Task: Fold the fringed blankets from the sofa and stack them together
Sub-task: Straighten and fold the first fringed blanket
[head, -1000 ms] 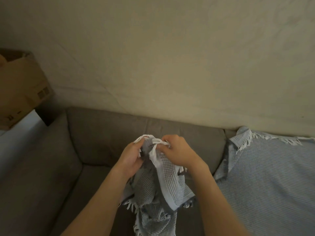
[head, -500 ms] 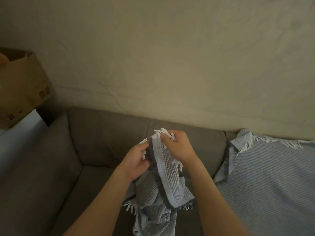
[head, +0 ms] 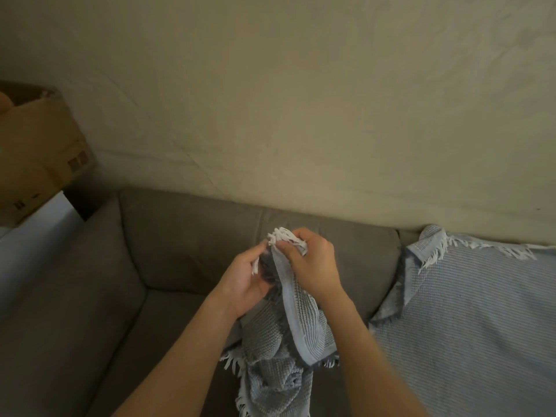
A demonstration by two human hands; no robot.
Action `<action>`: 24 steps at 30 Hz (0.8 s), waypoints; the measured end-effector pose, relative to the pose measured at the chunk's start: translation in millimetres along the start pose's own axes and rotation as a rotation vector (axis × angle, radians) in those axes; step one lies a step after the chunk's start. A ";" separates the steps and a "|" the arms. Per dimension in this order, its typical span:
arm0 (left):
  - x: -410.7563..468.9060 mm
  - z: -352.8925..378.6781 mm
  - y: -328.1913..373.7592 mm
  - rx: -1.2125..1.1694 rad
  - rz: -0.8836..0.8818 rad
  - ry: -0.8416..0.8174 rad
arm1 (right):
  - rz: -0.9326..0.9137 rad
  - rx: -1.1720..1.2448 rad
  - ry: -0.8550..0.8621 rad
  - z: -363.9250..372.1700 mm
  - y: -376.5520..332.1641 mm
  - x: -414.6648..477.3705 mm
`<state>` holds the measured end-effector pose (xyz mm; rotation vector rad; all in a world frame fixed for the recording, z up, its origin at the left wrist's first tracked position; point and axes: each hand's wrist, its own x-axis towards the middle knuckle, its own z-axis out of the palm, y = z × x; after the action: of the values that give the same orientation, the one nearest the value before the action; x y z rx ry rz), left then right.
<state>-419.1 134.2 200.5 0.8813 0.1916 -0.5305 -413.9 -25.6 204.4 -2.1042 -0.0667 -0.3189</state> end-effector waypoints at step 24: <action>0.2 0.5 0.4 -0.054 -0.059 0.102 | 0.103 0.186 -0.044 2.0 -1.3 -2.3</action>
<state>-418.7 133.9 201.0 0.8527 0.3246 -0.5333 -415.9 -23.0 203.8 -1.9225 -0.0134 -0.1969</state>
